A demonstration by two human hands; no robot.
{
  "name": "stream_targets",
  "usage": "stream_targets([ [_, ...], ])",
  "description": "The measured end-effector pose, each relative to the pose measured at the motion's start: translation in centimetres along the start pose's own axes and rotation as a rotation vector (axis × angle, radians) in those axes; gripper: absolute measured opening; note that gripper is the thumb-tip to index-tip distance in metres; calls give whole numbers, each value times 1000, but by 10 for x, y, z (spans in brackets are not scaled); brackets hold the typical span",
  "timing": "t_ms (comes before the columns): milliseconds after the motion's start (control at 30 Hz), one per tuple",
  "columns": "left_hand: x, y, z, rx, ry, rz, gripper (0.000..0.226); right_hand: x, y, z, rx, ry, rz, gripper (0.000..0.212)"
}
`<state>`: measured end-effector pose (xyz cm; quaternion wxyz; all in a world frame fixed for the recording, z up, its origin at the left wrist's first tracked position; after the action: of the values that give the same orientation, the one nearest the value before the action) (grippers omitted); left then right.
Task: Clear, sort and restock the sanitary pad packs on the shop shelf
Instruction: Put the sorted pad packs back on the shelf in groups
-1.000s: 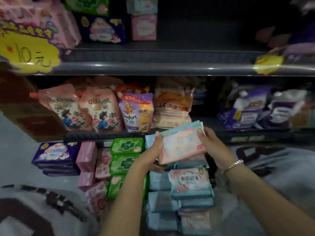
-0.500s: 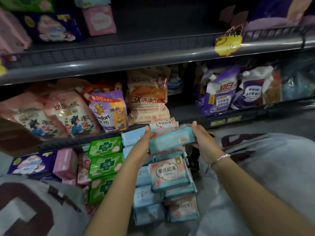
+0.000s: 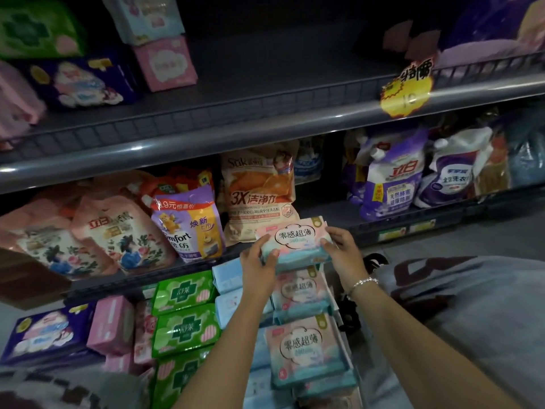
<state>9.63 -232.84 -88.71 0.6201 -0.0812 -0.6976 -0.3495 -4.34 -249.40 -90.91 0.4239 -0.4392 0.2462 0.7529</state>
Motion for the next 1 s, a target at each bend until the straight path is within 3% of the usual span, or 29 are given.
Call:
stream_targets([
  [200, -22, -15, -10, -11, 66, -12, 32, 15, -1, -23, 65, -5, 38, 21],
  [433, -16, -11, -16, 14, 53, -103, 50, 5, 0, -28, 67, 116, 115, 28],
  [567, 2, -6, -13, -10, 0, -224, 55, -12, -6, -13, 82, 218, 294, 36],
  [733, 46, 9, -4, -4, -193, -323, 51, -43, -21, 23, 124, 448, 589, 43],
  [833, 83, 30, 0, 55, -329, -408, 58, -78, -42, 55, 155, 674, 763, 59],
  [1000, 140, 93, 3, 159, -496, -554, 62, -144, -89, 108, 183, 1005, 844, 51],
])
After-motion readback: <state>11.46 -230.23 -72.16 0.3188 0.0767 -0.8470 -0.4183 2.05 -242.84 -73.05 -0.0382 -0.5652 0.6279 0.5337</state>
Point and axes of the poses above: each hand's wrist, its own z-axis away from the middle knuckle, its own y-axis out of the back of the hand, x = y × z, the point moved 10 cm from there along -z, towards the middle knuckle, and after that the axes turned 10 degrees about -y, right-handed, at the moved point
